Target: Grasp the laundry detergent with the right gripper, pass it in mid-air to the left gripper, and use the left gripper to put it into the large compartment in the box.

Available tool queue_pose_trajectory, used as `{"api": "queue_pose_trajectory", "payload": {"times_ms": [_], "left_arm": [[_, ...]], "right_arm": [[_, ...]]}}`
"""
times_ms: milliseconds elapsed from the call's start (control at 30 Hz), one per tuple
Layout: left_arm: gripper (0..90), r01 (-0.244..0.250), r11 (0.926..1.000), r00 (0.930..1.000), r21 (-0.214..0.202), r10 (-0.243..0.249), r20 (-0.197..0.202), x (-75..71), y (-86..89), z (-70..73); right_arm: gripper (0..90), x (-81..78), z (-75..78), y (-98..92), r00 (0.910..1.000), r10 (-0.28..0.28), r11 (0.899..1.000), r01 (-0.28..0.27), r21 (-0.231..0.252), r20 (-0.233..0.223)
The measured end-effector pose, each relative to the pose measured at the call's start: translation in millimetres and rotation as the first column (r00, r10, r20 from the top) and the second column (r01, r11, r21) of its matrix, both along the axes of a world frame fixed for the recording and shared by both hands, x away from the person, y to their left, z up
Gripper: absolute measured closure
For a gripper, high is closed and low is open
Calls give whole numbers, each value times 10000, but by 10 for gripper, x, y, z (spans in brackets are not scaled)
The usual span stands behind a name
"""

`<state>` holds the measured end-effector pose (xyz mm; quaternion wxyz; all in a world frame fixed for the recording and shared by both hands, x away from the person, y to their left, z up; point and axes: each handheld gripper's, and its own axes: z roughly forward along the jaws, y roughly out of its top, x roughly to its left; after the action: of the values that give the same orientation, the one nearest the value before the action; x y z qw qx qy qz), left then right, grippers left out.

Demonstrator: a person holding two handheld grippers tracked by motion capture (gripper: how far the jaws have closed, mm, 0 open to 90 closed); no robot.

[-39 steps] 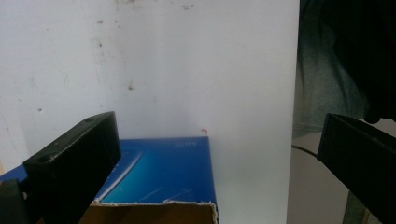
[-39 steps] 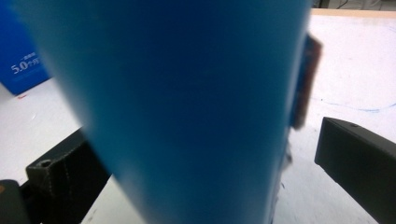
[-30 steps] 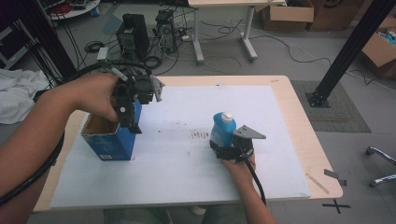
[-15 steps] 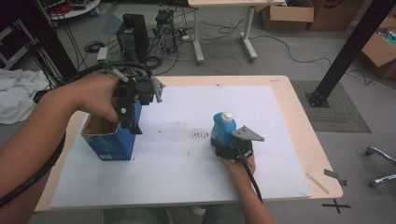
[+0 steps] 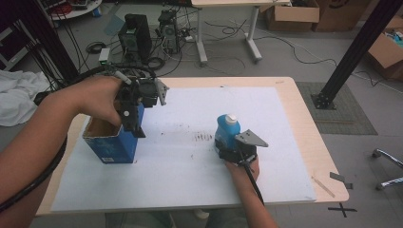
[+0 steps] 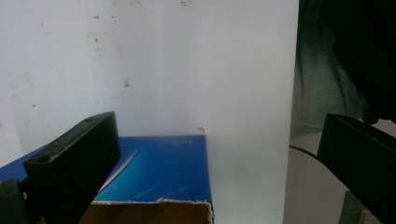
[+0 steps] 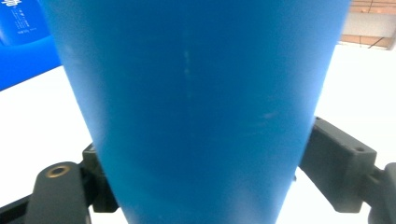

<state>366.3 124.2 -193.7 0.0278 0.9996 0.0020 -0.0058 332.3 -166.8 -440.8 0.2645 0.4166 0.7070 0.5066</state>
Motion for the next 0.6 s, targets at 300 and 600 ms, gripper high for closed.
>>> {"api": "queue_pose_trajectory", "payload": {"times_ms": [300, 600], "left_arm": [[1, 20, 10000, 10000, 37, -20, -6, 6, -8, -9], [1, 6, 10000, 10000, 80, -5, -66, 24, -24, -30]], "right_arm": [[257, -6, 0, 10, 9999, 105, 9999, -105, -21, 64], [317, -23, 6, 12, 9997, 57, 9999, -54, -158, 227]]}}
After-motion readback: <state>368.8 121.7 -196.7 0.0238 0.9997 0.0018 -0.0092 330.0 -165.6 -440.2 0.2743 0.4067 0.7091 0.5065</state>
